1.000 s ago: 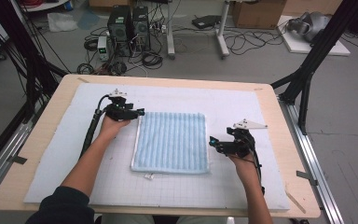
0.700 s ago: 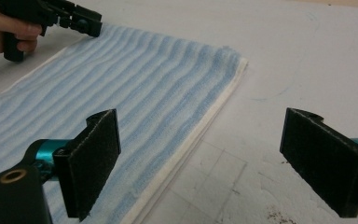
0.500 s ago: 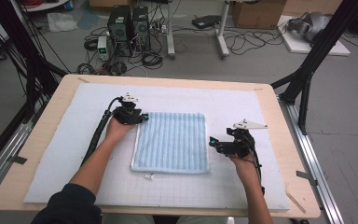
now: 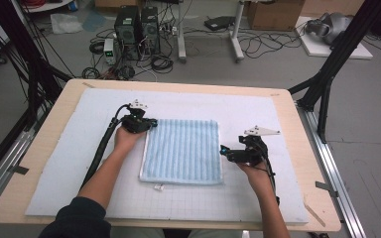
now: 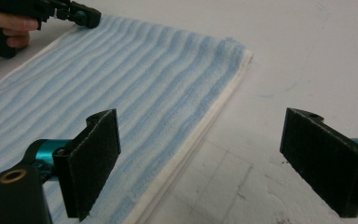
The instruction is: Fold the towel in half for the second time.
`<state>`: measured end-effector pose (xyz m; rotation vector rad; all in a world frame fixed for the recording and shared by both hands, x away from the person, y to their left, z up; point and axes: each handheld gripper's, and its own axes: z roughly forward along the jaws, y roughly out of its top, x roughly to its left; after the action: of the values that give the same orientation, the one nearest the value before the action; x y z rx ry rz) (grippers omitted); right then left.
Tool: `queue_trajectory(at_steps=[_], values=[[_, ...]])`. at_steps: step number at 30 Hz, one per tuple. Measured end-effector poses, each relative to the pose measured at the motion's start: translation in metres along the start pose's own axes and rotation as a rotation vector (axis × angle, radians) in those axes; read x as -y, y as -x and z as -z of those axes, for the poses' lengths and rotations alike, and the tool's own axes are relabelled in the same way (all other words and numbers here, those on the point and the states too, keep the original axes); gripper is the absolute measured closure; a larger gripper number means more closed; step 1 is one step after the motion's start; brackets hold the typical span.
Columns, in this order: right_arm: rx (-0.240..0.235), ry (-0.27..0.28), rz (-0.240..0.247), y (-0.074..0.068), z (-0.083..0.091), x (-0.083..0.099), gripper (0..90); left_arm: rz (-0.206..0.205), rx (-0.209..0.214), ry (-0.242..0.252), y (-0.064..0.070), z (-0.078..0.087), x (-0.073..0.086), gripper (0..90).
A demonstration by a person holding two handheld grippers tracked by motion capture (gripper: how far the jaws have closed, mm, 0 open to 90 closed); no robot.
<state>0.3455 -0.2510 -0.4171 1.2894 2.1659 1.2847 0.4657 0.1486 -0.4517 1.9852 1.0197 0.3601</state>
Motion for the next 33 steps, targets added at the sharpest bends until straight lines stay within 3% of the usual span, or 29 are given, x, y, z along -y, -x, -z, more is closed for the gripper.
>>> queue_trajectory(at_steps=[5,14,20,24,33], values=[[-0.005,-0.009,0.006,0.001,-0.011,-0.011,11.4,0.023,0.016,0.004,-0.003,0.000,0.001,85.1],[-0.002,-0.066,0.005,0.010,-0.049,-0.046,11.4,0.040,0.034,0.008,-0.004,0.001,0.002,85.0],[0.056,-0.109,0.036,0.017,-0.076,-0.055,11.9,0.041,0.036,0.009,-0.004,0.001,0.002,85.0],[0.094,-0.143,0.037,0.024,-0.093,-0.060,17.4,0.043,0.037,0.008,-0.004,0.001,0.002,85.0],[0.087,-0.186,0.017,0.029,-0.107,-0.056,32.8,0.051,0.041,0.008,-0.005,0.001,0.002,85.0]])
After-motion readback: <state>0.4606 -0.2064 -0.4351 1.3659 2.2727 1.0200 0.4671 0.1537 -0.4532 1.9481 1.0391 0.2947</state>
